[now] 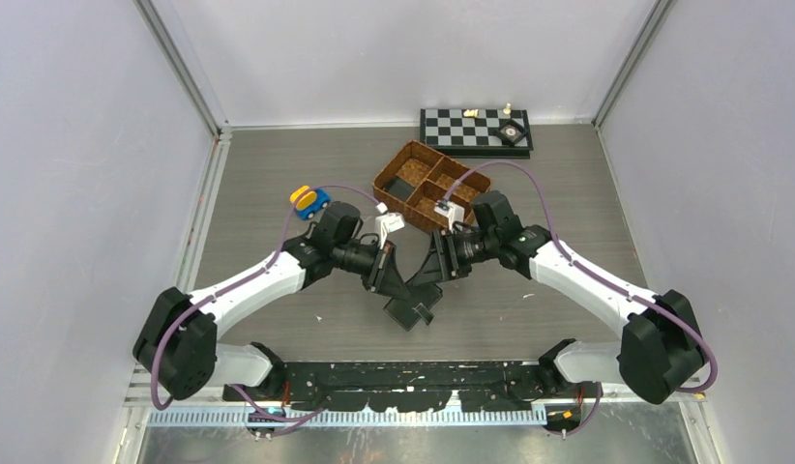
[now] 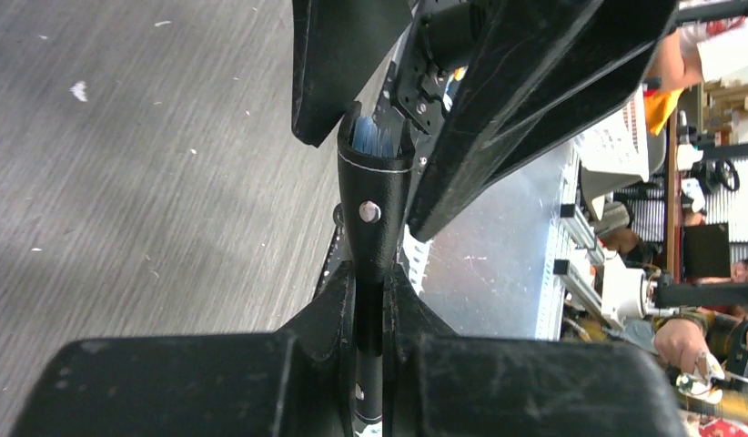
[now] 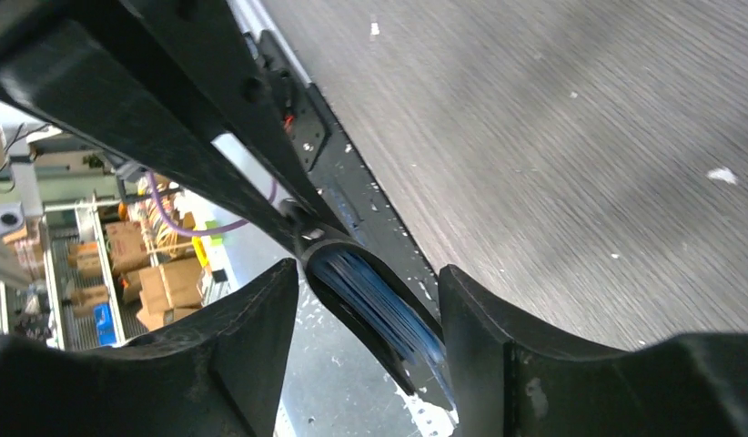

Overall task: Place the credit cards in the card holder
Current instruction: Close the card holder at the center of the board.

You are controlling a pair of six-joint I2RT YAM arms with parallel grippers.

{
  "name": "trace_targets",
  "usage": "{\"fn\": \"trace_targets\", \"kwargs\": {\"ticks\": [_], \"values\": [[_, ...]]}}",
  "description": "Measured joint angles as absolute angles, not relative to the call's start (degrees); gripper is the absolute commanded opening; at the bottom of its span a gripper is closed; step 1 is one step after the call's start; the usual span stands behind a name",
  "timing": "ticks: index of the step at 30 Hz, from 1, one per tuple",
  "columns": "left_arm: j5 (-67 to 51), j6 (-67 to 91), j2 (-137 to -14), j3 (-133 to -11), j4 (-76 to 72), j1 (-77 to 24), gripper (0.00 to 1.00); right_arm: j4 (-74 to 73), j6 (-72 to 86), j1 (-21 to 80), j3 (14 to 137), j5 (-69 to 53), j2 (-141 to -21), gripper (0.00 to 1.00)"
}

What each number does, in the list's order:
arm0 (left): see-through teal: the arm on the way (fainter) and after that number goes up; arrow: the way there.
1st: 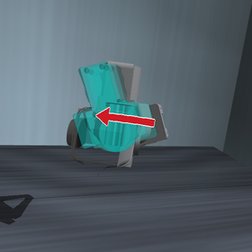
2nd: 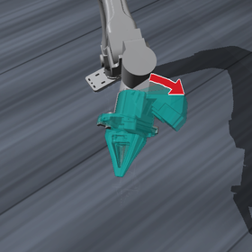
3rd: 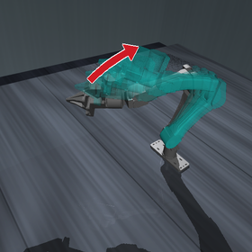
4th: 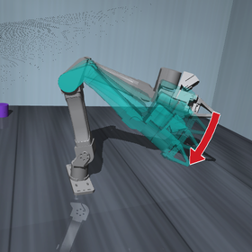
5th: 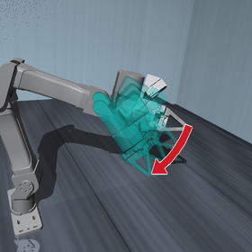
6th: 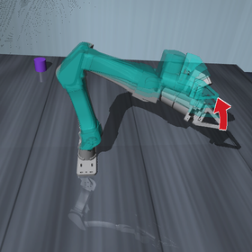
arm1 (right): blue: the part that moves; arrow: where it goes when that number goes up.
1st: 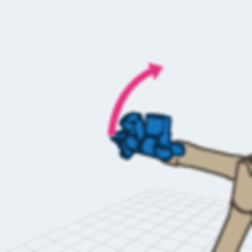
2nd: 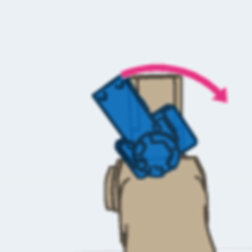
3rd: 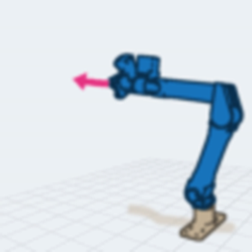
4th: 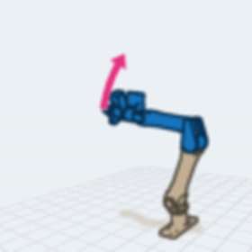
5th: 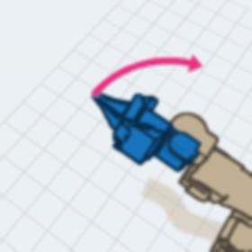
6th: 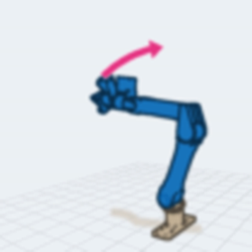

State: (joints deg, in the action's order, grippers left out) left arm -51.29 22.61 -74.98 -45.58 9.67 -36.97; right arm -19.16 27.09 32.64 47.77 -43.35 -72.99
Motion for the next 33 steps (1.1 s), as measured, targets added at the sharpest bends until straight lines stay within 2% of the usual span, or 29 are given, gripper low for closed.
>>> {"fn": "trace_targets", "kwargs": {"ticks": [5,8,17,19,21,22,24,25,26,30,33], "values": [[-51.4,21.4,-74.5,-46.3,11.7,-37.9,0.00,-18.9,26.8,33.1,49.5,-47.7,-73.1,0.39],[-50.6,20.5,-74.0,-46.7,13.1,-37.9,0.00,-19.0,26.5,33.4,49.9,-48.0,-73.7,0.38],[-49.2,20.5,-73.9,-46.7,15.8,-38.0,0.00,-19.9,25.0,35.3,50.9,-47.9,-76.7,0.44],[-49.1,20.5,-73.8,-46.7,16.1,-38.0,0.00,-19.9,24.8,35.5,51.1,-48.1,-77.2,0.35],[-49.0,20.5,-73.6,-46.6,16.6,-38.0,0.00,-19.9,24.4,35.8,51.2,-48.4,-77.7,0.12],[-48.9,20.4,-73.4,-46.5,16.8,-38.0,0.06,-19.9,24.1,35.9,51.2,-48.7,-77.8,0.03],[-49.0,20.4,-73.1,-46.4,17.6,-37.8,0.39,-20.1,23.2,36.2,51.4,-49.3,-77.9,0.01],[-48.9,20.4,-72.9,-46.3,17.9,-37.6,0.52,-20.4,22.8,36.4,51.5,-49.0,-77.9,0.01],[-47.9,20.1,-72.8,-46.4,18.1,-37.4,0.61,-20.9,22.8,36.6,51.8,-48.4,-77.8,0.00],[-40.4,20.6,-71.8,-47.4,19.2,-34.9,0.72,-25.9,20.8,39.5,52.4,-34.7,-76.5,0.00],[-35.6,22.3,-69.6,-47.3,20.3,-31.9,0.75,-28.7,18.7,43.4,52.4,-19.8,-73.5,0.01]]}}
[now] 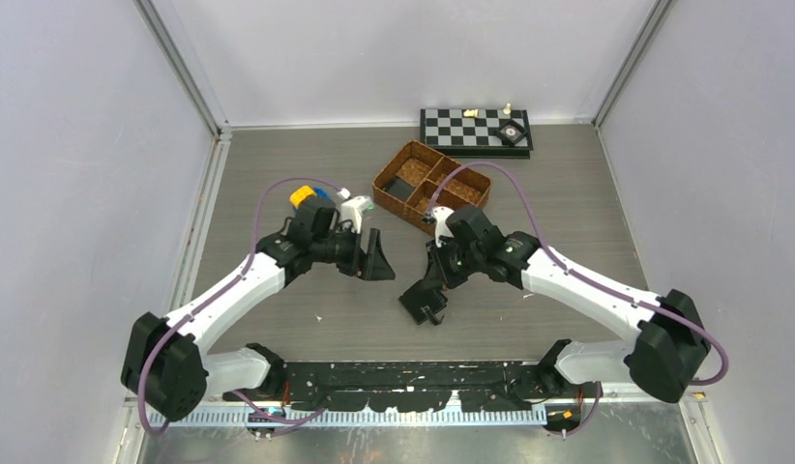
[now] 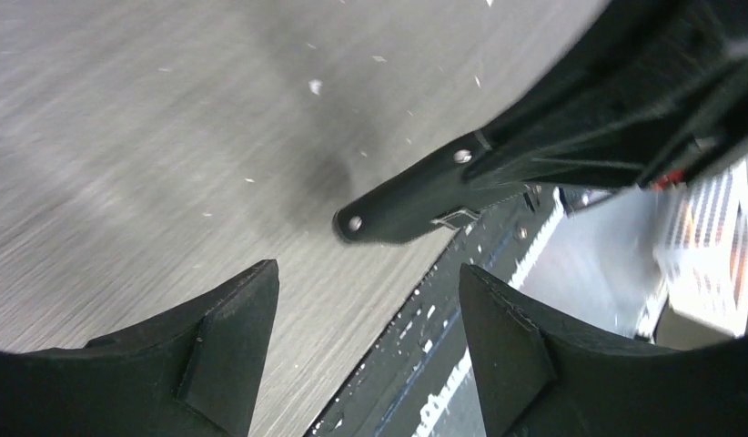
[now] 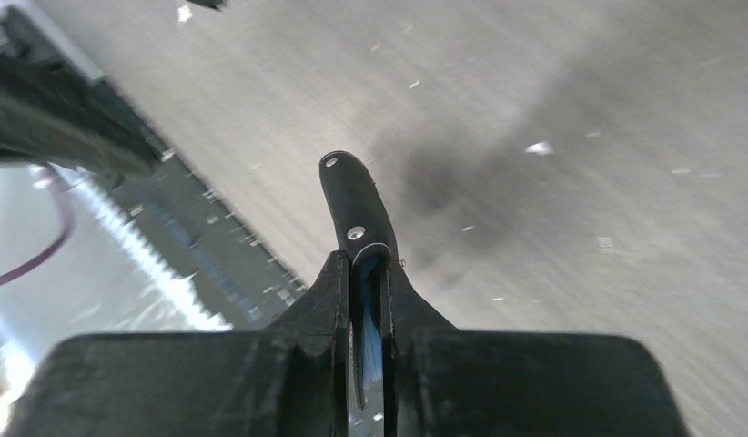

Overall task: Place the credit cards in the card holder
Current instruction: Close the card holder at the center of the board.

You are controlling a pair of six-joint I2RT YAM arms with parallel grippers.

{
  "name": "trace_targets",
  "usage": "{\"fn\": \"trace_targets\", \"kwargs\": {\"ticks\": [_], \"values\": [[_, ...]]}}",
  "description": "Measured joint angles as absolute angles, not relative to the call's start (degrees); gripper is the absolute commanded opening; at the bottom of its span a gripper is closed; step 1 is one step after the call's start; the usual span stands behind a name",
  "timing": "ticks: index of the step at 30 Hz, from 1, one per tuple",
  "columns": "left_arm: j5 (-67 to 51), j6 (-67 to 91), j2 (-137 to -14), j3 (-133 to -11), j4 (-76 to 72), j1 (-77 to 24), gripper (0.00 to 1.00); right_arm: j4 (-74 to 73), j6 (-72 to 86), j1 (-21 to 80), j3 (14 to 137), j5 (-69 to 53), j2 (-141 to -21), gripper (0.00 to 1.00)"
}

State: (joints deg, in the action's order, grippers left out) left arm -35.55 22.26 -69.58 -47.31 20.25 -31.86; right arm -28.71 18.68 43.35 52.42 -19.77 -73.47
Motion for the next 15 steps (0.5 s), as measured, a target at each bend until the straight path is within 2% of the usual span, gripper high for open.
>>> {"fn": "trace_targets", "kwargs": {"ticks": [6,11,12,14,15], "values": [[-28.9,28.1,-65.3,-46.2,20.6,-27.7,0.75,-27.3,13.8,51.8,52.5,5.3,-69.6,0.01],[-26.9,32.5,-65.3,-44.6,19.9,-27.6,0.75,-24.4,6.6,60.4,52.9,24.4,-73.0,0.01],[-26.7,33.2,-65.4,-44.1,19.8,-27.6,0.75,-23.6,4.8,62.2,53.0,27.7,-74.4,0.03],[-26.0,34.7,-65.6,-42.9,19.5,-27.6,0.75,-22.7,2.4,64.9,53.1,32.4,-76.9,0.17],[-25.5,35.5,-65.6,-42.3,19.3,-27.6,0.75,-22.5,1.4,66.2,53.2,34.2,-78.2,0.31]]}}
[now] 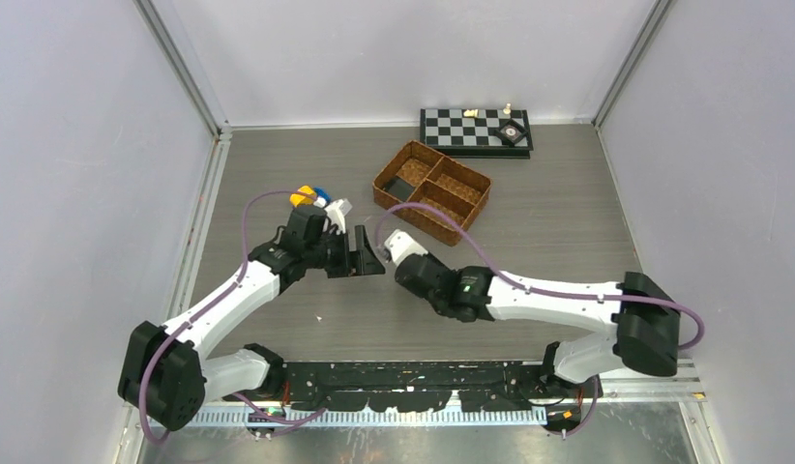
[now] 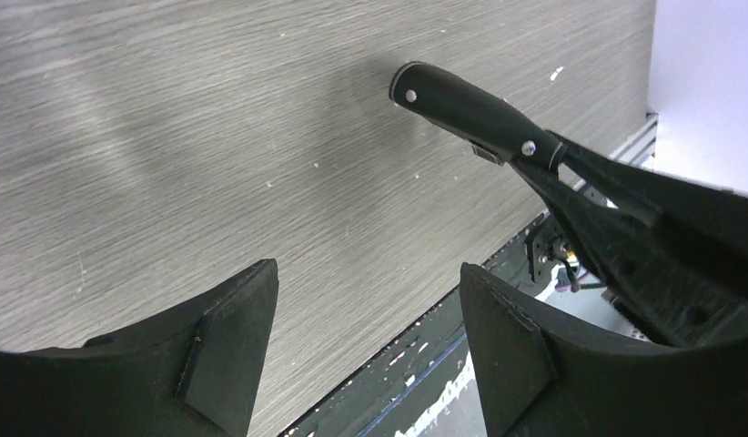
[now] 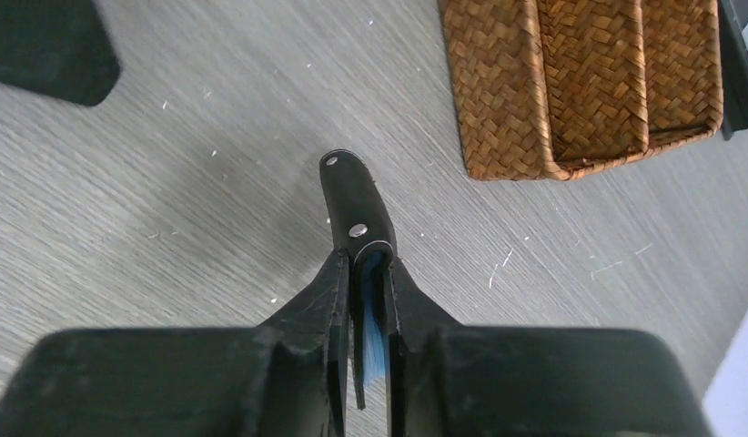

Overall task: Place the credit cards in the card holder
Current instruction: Close the card holder at the center of the board.

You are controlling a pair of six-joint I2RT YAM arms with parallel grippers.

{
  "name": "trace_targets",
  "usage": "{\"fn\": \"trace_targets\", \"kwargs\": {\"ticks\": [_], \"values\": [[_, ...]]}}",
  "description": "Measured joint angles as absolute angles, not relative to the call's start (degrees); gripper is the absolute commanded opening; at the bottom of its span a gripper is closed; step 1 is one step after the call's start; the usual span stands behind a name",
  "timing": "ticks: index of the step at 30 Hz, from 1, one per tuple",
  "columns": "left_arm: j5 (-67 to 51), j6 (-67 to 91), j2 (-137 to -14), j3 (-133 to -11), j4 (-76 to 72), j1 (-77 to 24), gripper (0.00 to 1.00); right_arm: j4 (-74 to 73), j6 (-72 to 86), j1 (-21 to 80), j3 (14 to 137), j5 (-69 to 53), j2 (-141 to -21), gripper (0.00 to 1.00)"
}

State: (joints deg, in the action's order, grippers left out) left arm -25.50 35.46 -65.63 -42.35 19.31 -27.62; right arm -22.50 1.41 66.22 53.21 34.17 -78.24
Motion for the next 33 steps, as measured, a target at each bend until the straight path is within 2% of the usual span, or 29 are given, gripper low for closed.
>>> {"fn": "trace_targets", "kwargs": {"ticks": [3,7,13,17,20,22,26,33], "values": [[-24.0,37.2,-65.7,-40.9,18.9,-27.6,0.75,-22.9,0.6,69.4,53.5,36.9,-81.3,0.53],[-23.2,38.8,-66.0,-38.9,17.9,-27.6,0.75,-24.9,4.1,72.4,54.0,33.8,-81.7,0.72],[-23.4,39.3,-66.3,-35.6,16.3,-27.5,0.74,-28.3,13.7,73.4,54.0,26.1,-75.5,0.79],[-24.2,40.1,-66.5,-33.8,15.1,-27.5,0.72,-31.1,23.1,72.9,55.0,26.3,-71.2,0.77],[-24.5,40.3,-66.9,-33.0,14.0,-28.5,0.70,-35.3,32.4,70.5,57.1,26.5,-71.1,0.65],[-24.4,40.5,-67.7,-32.6,12.8,-30.5,0.69,-38.0,39.3,67.1,57.7,25.3,-71.7,0.60],[-23.9,41.1,-70.4,-32.4,10.6,-34.7,0.67,-41.8,51.4,62.1,56.4,22.3,-73.1,0.59],[-23.3,44.0,-77.6,-30.6,3.6,-40.7,0.62,-45.4,64.2,62.3,53.3,19.8,-73.9,0.59]]}}
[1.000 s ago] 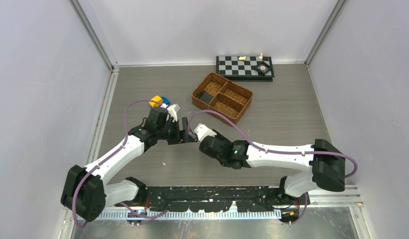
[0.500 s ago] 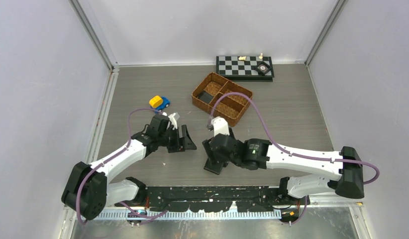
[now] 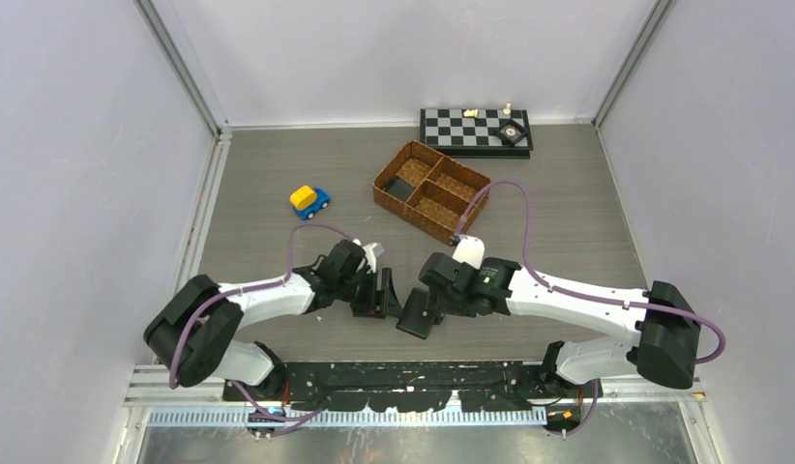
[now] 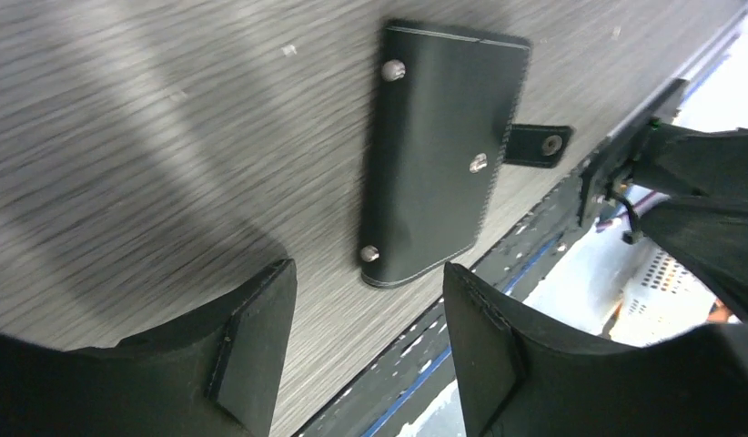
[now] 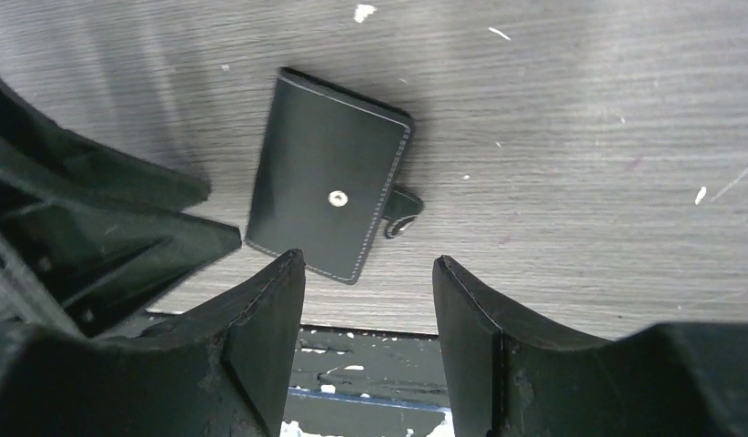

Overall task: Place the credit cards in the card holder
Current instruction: Close the card holder at the center of the board.

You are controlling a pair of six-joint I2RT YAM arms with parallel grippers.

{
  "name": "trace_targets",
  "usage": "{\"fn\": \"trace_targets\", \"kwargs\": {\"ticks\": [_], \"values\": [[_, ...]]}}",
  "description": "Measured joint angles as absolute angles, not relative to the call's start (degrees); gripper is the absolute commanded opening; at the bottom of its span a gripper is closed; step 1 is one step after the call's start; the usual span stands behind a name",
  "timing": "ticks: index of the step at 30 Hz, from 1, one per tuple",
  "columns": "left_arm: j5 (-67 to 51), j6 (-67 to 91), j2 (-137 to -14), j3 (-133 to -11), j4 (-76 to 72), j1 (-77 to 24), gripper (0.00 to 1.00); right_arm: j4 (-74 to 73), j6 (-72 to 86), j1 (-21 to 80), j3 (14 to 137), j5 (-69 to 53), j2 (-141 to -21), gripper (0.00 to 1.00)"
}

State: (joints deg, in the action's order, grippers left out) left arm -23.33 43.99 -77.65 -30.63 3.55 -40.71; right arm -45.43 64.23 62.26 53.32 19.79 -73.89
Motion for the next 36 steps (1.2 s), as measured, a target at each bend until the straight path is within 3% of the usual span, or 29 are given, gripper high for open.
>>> {"fn": "trace_targets", "kwargs": {"ticks": [12,21,36], "values": [[-29.2,49.9,-89.4,-32.0,-14.8,-50.4,0.55,-45.7,73.4,62.1,48.0,21.9,-73.1,0.51],[-23.1,50.3,-87.6,-32.6,-11.4,-51.2,0.54,-48.4,73.4,61.8,48.6,25.7,-73.6,0.45],[-18.5,50.3,-87.0,-34.1,-8.0,-51.3,0.54,-49.4,67.0,60.7,54.8,26.9,-84.1,0.35]]}}
